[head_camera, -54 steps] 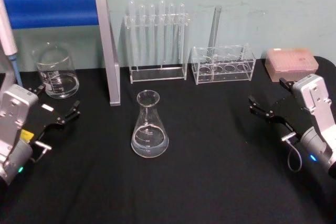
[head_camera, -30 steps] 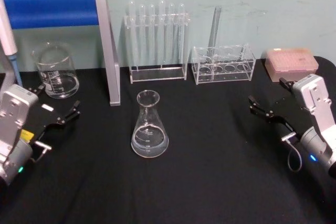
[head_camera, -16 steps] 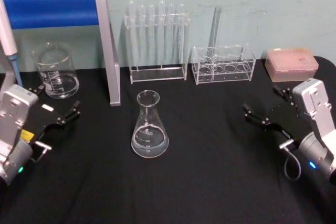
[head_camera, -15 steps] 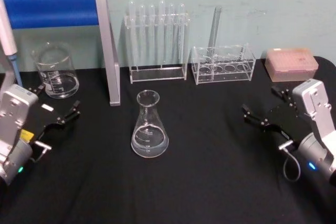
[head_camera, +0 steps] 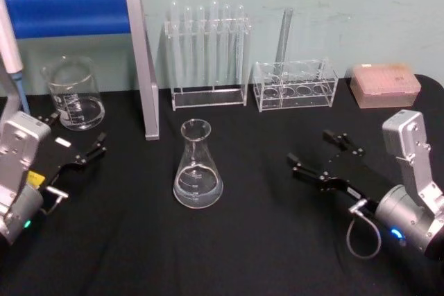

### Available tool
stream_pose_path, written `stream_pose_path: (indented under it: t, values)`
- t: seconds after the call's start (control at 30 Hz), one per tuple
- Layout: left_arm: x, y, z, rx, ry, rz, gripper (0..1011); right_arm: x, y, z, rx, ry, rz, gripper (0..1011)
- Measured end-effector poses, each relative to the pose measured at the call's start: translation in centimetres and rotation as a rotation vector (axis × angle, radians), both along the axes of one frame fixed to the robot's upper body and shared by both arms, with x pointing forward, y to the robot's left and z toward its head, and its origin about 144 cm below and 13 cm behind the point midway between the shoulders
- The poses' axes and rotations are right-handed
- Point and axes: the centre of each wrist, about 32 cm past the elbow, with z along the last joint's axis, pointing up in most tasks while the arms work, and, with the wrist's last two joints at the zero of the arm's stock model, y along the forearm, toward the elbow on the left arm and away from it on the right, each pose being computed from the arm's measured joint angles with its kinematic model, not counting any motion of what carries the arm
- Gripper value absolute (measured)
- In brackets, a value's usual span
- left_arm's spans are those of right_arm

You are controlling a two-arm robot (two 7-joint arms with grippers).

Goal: Grasp the erlenmeyer flask with one hand, shake it three times, then place it back.

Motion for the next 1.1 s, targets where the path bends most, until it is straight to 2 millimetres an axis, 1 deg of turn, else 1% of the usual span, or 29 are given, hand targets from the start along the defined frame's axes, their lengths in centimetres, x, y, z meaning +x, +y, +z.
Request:
stream_pose_path:
  t: [0.23,0.47,0.5,0.67,1.1]
  values:
    - [0.0,0.0,0.0,0.000,0.000,0.000,1001,0.4,1.1,-0.1,0.049,0.025,0.114,1000]
    - [0.0,0.0,0.0,0.000,0.000,0.000,1001,1.4,2.4,-0.3,0.068,0.034,0.220,1000]
    - [0.0,0.0,0.0,0.000,0.000,0.000,1001,1.4,2.4,-0.3,0.068,0.034,0.220,1000]
    - [0.0,0.0,0.0,0.000,0.000,0.000,1001,2.3,3.6,-0.3,0.075,0.025,0.280,1000]
    - [0.0,0.0,0.0,0.000,0.000,0.000,1001,4.7,5.8,-0.5,0.085,0.011,0.351,1000]
